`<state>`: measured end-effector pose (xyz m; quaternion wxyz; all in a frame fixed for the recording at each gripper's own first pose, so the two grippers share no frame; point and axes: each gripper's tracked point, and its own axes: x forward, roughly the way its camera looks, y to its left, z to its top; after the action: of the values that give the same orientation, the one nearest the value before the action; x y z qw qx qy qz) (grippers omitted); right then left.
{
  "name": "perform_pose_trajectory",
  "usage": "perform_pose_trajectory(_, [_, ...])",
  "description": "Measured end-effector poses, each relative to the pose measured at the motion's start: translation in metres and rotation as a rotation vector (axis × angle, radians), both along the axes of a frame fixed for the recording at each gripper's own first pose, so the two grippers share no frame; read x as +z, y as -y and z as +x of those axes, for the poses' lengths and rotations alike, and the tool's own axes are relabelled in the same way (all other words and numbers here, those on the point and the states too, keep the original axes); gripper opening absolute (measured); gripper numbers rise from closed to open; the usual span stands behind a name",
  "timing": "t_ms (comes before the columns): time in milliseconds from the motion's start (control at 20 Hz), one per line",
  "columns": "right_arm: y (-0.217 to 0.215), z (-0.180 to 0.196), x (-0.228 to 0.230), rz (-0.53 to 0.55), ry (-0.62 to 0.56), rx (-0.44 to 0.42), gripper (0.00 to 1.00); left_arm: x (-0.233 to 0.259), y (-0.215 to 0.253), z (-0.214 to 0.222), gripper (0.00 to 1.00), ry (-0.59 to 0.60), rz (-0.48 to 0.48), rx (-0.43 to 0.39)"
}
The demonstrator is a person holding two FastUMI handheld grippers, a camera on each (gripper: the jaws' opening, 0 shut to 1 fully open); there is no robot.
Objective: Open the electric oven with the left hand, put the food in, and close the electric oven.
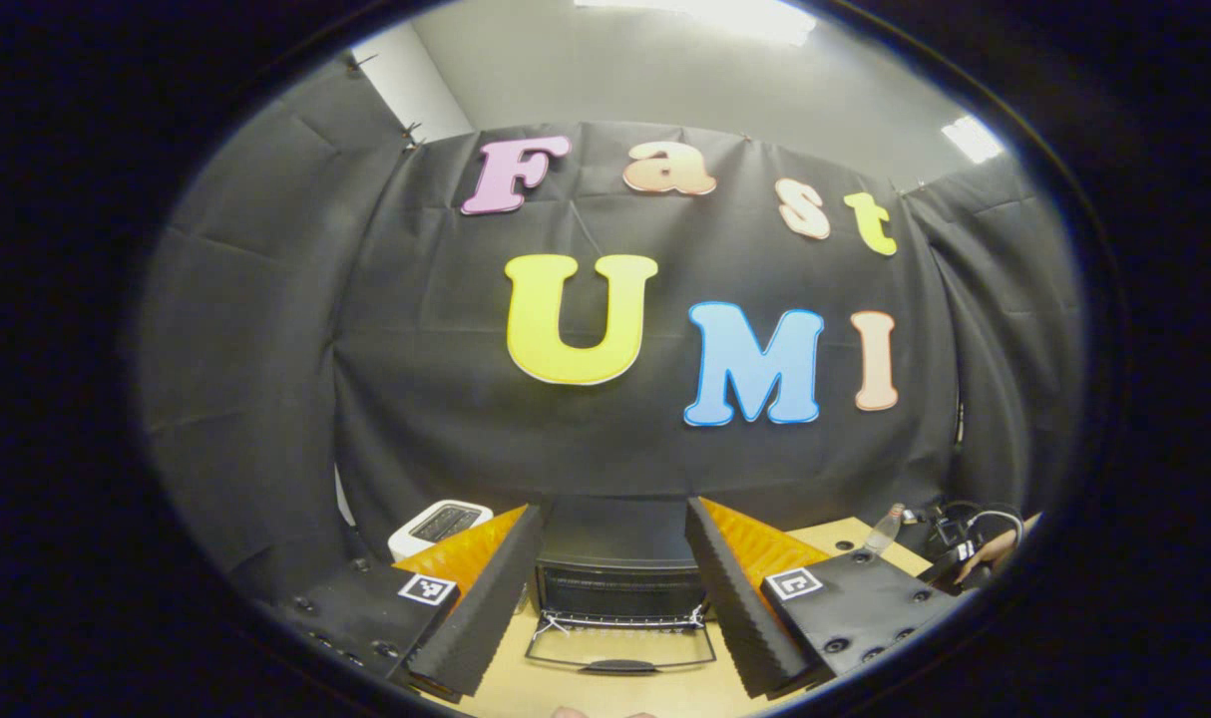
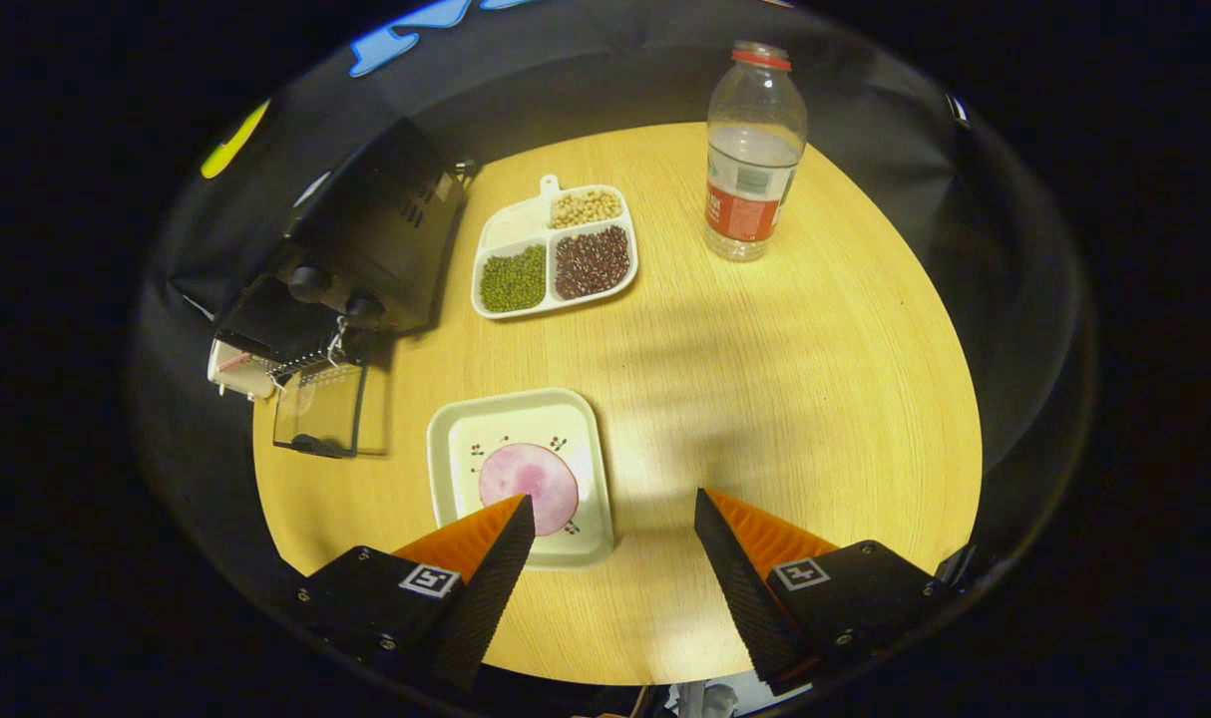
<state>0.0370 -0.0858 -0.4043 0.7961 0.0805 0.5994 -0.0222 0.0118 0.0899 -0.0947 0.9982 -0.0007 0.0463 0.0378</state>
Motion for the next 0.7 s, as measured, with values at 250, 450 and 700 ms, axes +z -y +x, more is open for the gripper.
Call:
perform_pose_trajectory(250, [0.011, 0.014, -0.036, -0.108, -0.066, 0.053, 0.98, -0.008, -0.024, -0.011, 1.0, -0.034, -0.011, 0.053])
perform_pose_trajectory(450, [0.011, 0.018, -0.053, -0.156, -0.097, 0.094, 0.99, -0.012, -0.032, -0.018, 1.0, -0.049, -0.01, 0.071])
perform_pose_trajectory(700, [0.014, 0.02, -0.059, -0.228, -0.083, 0.144, 0.88, -0.017, -0.028, -0.019, 1.0, -0.066, -0.01, 0.062])
